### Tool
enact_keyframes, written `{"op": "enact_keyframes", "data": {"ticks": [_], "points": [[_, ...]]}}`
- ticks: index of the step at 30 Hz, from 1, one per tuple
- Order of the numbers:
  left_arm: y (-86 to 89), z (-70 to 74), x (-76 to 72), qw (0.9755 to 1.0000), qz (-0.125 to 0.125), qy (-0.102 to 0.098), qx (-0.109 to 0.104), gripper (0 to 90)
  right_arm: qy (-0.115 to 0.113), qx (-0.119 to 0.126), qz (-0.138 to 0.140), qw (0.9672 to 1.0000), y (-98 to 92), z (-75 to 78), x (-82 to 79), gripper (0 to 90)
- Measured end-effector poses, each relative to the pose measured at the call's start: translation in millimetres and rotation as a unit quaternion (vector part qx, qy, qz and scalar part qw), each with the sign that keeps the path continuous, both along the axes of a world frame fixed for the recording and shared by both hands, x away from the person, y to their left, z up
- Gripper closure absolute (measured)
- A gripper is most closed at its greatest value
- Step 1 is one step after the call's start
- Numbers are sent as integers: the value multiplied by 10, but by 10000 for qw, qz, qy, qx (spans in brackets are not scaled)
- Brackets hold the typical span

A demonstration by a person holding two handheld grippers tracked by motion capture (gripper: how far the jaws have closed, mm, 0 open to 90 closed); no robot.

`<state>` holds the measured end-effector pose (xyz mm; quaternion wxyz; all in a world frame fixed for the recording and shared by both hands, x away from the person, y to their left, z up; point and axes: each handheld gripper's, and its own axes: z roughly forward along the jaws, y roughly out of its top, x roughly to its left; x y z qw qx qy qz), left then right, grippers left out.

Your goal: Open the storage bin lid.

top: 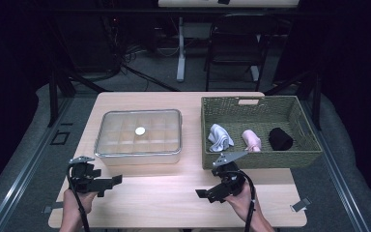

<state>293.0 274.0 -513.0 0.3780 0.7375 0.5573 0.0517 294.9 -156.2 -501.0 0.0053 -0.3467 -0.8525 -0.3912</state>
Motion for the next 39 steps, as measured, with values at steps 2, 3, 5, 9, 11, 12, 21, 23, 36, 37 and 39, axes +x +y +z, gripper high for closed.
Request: {"op": "enact_keyframes", "data": {"ticks": [2,3,5,9,11,12,21,23,36,37,39], "points": [[13,-4,10,10000,25,33,-33,0,-8,18,41,10000,61,13,24,5],[20,-2,14,10000,54,25,-47,0,-20,-4,110,9999,119,25,51,5],[35,13,20,10000,67,21,-30,0,-28,7,146,9999,147,29,66,5],[83,47,46,9999,109,4,-68,0,-62,25,235,9997,254,75,119,5],[112,66,66,9999,146,-6,-89,0,-96,19,265,9996,300,112,151,6],[131,75,76,9998,144,-5,-109,0,-102,36,277,9996,321,130,168,7],[265,151,218,9995,277,-24,-157,0,-112,82,283,9995,467,230,372,11],[292,165,263,9994,300,-14,-164,0,-85,108,259,9996,487,252,432,15],[379,269,606,9993,364,-20,-111,1,25,160,-48,9999,523,444,921,104],[383,280,636,9993,362,-19,-101,1,65,182,-127,9997,520,471,997,123],[399,296,698,9993,346,10,-134,2,78,224,-157,9996,522,479,1033,134]]}}
